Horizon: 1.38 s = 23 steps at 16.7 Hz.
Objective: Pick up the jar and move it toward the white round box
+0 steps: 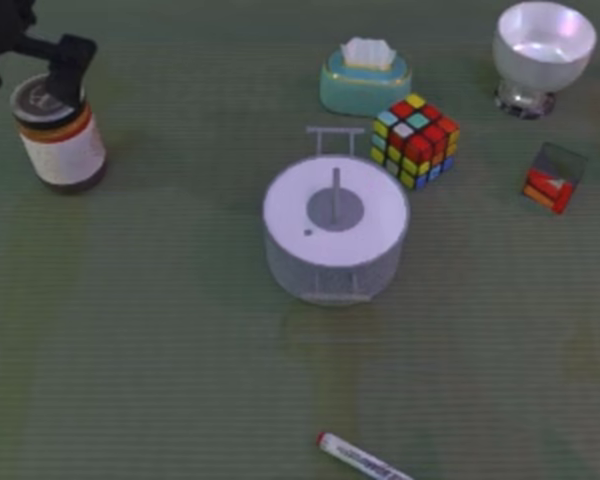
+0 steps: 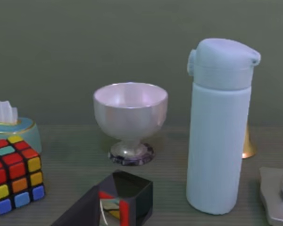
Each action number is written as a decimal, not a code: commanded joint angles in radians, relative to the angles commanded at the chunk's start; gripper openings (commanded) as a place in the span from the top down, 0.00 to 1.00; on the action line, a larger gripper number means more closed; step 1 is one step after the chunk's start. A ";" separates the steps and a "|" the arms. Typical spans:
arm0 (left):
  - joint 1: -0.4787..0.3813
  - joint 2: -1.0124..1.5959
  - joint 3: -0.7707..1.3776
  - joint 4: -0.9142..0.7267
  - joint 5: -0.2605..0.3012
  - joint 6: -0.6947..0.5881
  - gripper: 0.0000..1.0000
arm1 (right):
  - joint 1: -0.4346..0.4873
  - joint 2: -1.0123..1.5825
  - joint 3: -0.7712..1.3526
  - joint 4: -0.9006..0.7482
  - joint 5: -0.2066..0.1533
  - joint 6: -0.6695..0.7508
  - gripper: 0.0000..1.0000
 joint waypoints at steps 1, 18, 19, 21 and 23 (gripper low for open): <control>0.001 0.034 0.034 -0.018 -0.001 0.006 0.00 | 0.000 0.000 0.000 0.000 0.000 0.000 0.00; -0.004 0.111 -0.051 0.125 -0.002 0.006 0.00 | 0.000 0.000 0.000 0.000 0.000 0.000 0.00; -0.004 0.111 -0.051 0.125 -0.002 0.006 0.00 | 0.000 0.000 0.000 0.000 0.000 0.000 0.00; -0.004 0.111 -0.051 0.125 -0.002 0.006 0.08 | 0.000 0.000 0.000 0.000 0.000 0.000 0.00; -0.004 0.111 -0.051 0.125 -0.002 0.006 0.23 | 0.000 0.000 0.000 0.000 0.000 0.000 0.00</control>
